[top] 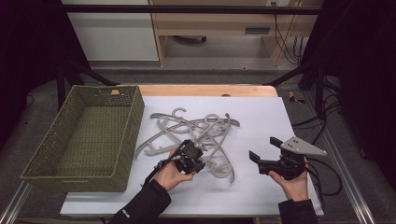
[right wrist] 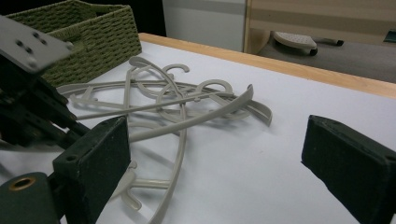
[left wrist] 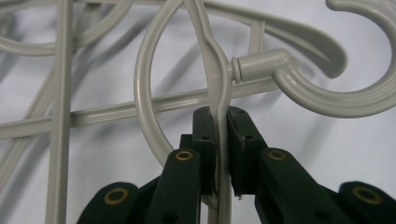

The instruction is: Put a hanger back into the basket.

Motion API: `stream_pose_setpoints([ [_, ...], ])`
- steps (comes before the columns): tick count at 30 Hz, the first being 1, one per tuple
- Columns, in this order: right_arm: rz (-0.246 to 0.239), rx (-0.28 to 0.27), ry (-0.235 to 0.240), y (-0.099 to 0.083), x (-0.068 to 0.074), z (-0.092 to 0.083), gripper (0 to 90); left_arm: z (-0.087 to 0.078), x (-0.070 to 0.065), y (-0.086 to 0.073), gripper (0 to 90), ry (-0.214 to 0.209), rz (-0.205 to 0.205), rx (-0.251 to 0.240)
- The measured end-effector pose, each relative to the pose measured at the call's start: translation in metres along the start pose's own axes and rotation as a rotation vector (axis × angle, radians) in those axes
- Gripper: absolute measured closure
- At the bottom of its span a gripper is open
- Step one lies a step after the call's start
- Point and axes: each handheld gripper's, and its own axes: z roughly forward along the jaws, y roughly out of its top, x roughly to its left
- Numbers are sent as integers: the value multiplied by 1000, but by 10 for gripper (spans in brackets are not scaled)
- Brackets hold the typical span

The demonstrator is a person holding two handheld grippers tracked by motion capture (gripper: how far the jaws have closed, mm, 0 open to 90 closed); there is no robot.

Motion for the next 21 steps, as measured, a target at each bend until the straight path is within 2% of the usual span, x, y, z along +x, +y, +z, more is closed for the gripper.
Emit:
stream_pose_setpoints([
  [2,0,0,0,0,0,0,83,-11,4,-2,822,-20,-13,-28],
  [12,1,-2,-3,0,-2,-1,83,-61,13,-10,822,-58,-30,-144],
  [21,-3,-8,1,0,-2,-3,74,-103,14,-12,822,-66,1,-185],
])
